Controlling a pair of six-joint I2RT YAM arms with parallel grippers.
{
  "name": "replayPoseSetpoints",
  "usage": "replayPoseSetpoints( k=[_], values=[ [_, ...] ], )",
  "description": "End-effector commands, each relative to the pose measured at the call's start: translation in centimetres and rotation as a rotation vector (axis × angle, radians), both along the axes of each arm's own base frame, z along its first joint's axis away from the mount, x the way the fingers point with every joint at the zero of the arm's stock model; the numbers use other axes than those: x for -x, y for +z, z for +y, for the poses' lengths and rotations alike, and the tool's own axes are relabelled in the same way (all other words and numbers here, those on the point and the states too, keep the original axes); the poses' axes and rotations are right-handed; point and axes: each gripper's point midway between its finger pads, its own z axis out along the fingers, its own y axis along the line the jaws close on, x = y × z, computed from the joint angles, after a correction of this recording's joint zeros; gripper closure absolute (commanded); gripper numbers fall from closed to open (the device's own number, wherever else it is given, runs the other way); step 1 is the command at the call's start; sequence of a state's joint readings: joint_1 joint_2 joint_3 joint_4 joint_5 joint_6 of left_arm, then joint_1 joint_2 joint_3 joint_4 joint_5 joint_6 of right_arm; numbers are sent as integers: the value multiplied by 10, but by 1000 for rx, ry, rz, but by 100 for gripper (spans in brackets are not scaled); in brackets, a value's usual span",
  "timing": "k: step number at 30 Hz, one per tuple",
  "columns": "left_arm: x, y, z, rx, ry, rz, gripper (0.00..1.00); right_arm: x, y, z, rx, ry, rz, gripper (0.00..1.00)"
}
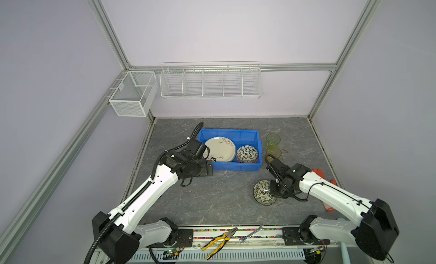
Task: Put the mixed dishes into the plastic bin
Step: 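Close the right gripper on the leaf bowl rim while the left draws back, then tilt the leaf bowl off the blue-floral bowl with the right gripper while the left approaches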
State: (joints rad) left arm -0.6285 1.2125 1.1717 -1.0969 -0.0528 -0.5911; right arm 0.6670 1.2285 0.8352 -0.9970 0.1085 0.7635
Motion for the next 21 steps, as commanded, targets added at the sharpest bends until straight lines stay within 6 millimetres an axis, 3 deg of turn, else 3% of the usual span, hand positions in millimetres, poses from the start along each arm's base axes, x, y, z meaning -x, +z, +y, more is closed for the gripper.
replayPoseSetpoints(
  k=[1, 8, 9, 21],
  values=[
    [5, 1, 6, 7, 24, 0, 0, -8, 5, 7, -24, 5, -17, 89],
    [16, 0, 9, 34, 17, 2, 0, -11, 3, 13, -36, 14, -7, 93],
    [18, -1, 7, 49, 6, 6, 0, -18, 11, 18, -51, 15, -27, 94],
    [35, -6, -4, 167, 2, 22, 0, -29, 22, 31, -114, 17, -54, 94]
  ],
)
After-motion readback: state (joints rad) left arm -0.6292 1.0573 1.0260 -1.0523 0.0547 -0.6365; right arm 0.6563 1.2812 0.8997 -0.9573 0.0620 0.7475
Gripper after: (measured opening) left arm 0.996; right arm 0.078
